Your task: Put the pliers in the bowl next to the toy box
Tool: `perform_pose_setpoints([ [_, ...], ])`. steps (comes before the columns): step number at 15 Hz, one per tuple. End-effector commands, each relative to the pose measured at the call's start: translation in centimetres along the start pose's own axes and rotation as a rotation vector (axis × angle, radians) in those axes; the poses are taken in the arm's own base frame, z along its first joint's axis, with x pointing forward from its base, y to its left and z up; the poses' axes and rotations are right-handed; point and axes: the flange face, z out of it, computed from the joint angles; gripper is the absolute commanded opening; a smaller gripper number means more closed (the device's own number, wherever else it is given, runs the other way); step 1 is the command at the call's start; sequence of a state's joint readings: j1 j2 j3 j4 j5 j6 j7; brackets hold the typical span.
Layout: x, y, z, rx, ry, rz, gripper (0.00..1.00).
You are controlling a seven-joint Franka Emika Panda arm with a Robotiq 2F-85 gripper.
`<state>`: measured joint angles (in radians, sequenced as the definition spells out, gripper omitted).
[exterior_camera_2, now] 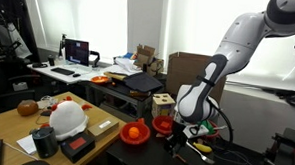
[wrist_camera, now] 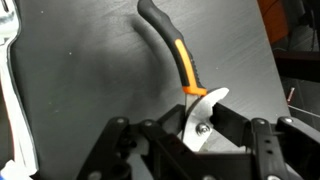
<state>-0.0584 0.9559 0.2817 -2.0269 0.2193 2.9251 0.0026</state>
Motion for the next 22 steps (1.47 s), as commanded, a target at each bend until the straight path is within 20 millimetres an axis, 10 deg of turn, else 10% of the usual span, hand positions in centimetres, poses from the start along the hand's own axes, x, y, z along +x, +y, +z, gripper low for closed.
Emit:
perform_pose_setpoints([
  [1, -0.7, -0.4, -2.3, 0.037, -0.031, -0.079, 0.09],
  [22, 4.8, 2.1, -8.4, 0.068, 0.119, -0.109, 0.09],
])
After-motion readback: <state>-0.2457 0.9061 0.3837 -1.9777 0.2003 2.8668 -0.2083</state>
